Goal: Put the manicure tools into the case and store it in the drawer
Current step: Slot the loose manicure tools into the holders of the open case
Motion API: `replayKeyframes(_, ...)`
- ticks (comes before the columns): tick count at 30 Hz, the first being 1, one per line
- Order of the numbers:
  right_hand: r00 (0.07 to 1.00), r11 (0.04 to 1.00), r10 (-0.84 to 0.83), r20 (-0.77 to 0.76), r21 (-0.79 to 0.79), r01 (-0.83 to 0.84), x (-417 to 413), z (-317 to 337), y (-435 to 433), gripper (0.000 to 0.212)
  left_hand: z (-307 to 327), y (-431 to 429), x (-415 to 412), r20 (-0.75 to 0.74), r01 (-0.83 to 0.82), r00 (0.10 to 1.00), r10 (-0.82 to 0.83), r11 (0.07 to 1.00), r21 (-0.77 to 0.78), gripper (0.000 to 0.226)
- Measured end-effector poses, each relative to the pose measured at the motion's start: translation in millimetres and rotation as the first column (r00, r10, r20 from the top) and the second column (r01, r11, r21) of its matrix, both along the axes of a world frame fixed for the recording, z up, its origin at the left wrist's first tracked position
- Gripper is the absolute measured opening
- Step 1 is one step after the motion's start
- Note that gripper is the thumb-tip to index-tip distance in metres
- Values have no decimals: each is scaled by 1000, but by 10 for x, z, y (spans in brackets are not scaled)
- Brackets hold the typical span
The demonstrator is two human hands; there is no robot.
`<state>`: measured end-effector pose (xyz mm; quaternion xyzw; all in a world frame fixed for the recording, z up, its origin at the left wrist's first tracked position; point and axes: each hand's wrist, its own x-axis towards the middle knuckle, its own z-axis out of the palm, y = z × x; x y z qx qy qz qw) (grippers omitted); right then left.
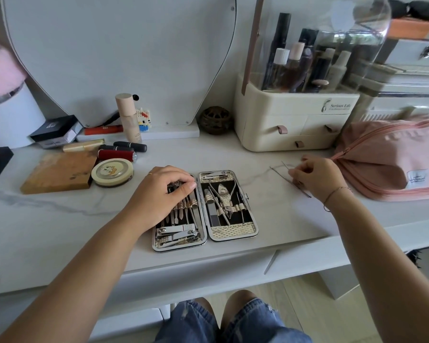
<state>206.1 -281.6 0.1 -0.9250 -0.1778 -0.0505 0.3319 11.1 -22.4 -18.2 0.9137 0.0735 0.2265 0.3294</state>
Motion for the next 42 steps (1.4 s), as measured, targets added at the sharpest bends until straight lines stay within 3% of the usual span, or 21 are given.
replayKeyframes(7, 998, 996, -57, 38, -73, 59, 61, 27, 26, 5, -3, 4, -5, -10, -2, 1000, 2, 1000, -2, 20)
replayKeyframes(9, 1000, 1000, -8, -13, -7, 8, 44, 59, 29, 11, -3, 4, -4, -6, -2, 1000, 2, 1000, -2, 19)
replayKeyframes(11, 988, 980, 107, -114, 183, -85, -90, 132, 89, 10, 1, 0, 1, -7, -2, 1000, 2, 1000, 6, 20)
replayKeyframes(14, 848, 863, 373, -377, 475, -169, -392, 224, 299, 7, 3, 5, 8, -12, 1, 1000, -1, 1000, 10, 23)
replayKeyframes(17, 691, 823, 490, -531, 542, -167, -584, 179, 524, 10, 0, 6, 6, -12, 0, 1000, 0, 1000, 14, 25)
replayKeyframes(29, 829, 920, 348, -438, 330, -212, -607, 17, 747, 24, 10, 3, 2, -13, 4, 1000, -4, 1000, 7, 27)
replayKeyframes(33, 877, 947, 316, -362, 179, -267, -608, 14, 712, 27, 11, -4, 6, -13, 2, 1000, -2, 1000, 4, 28)
replayKeyframes(36, 881, 947, 320, -348, 94, -307, -607, 42, 728, 25, 6, 5, 7, -7, 4, 1000, -4, 1000, 0, 28)
replayKeyframes(42, 857, 958, 285, -430, 104, -267, -597, 81, 788, 28, -5, 16, 15, -11, 6, 1000, -6, 1000, 0, 30)
